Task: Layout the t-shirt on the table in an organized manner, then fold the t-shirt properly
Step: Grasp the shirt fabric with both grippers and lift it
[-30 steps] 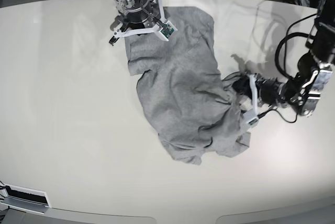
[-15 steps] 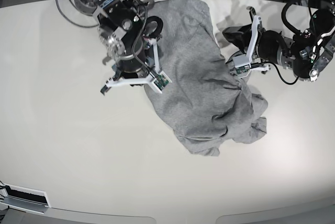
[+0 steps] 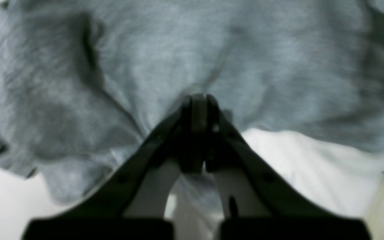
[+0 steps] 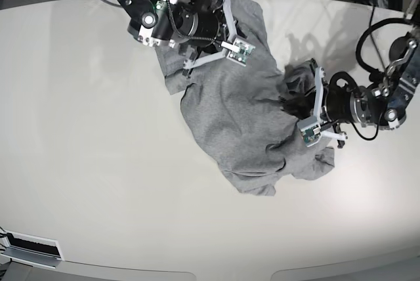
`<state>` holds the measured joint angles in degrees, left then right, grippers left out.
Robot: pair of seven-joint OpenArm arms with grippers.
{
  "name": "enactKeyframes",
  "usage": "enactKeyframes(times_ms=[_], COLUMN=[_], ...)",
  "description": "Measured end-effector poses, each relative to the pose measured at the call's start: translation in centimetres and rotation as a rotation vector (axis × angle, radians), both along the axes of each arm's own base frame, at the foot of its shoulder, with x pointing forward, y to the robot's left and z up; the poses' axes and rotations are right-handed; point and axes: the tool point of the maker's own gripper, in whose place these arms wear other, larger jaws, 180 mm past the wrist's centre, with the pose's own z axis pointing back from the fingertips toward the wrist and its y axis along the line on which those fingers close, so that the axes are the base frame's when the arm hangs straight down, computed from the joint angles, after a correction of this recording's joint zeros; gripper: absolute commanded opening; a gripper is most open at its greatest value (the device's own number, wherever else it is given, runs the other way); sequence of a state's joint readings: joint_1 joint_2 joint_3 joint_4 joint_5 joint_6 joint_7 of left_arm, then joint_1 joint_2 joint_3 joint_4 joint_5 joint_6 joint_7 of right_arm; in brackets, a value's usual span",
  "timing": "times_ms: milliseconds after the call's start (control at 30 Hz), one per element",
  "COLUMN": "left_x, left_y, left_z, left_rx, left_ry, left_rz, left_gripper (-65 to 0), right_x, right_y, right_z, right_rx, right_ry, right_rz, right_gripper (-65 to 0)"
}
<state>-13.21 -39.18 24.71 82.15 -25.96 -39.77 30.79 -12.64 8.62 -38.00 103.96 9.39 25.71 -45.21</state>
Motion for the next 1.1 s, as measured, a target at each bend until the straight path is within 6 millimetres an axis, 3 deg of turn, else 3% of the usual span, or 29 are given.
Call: enactKeyframes(times_ms=[167, 267, 333, 433, 667, 800, 933, 1033, 1100], left_x=[5.1, 7.7, 7.7, 5.1, -1.9, -6.2, -9.1, -10.9, -11.0], left_y=[-0.4, -0.6, -0.5, 0.3, -0.1, 0.1, 0.0, -1.7, -3.7], left_z=[-1.4, -1.9, -3.0, -5.7, -7.5, -7.3, -5.9, -4.1, -2.5], left_rx=[-0.032, -0.031, -0.019, 0.05, 0.007, -0.034, -0.04, -0.104, -0.163], left_ry=[0.019, 0.029, 0.072, 0.201, 0.467, 0.568, 0.617, 0.641, 0.621], left_rz=[0.116, 0.167, 0.189, 0.202, 0.22, 0.199, 0.142, 0.081, 0.031], left_gripper=[-65.0, -65.0, -65.0, -65.0, -65.0, -65.0, -65.0, -65.0, -65.0], right_x=[-0.3, -0.9, -0.5, 1.8, 5.1, 7.3, 9.9, 12.8, 14.3], right_y=[1.3, 1.1, -0.1, -2.2, -6.2, -9.5, -12.5, -14.3, -15.0], right_z=[-1.1, -3.4, -5.4, -6.2, -6.3, -6.3, -5.5, -4.1, -3.3], right_rx=[0.029, -0.025, -0.129, -0.248, -0.357, -0.424, -0.471, -0.461, -0.412], right_ry=[0.041, 0.06, 0.041, -0.037, -0.115, -0.166, -0.218, -0.259, -0.237], right_rz=[-0.005, -0.001, -0.029, -0.117, -0.219, -0.285, -0.328, -0.398, -0.444], right_gripper=[-65.0, -65.0, -65.0, -65.0, -65.0, -65.0, -65.0, -65.0, -65.0])
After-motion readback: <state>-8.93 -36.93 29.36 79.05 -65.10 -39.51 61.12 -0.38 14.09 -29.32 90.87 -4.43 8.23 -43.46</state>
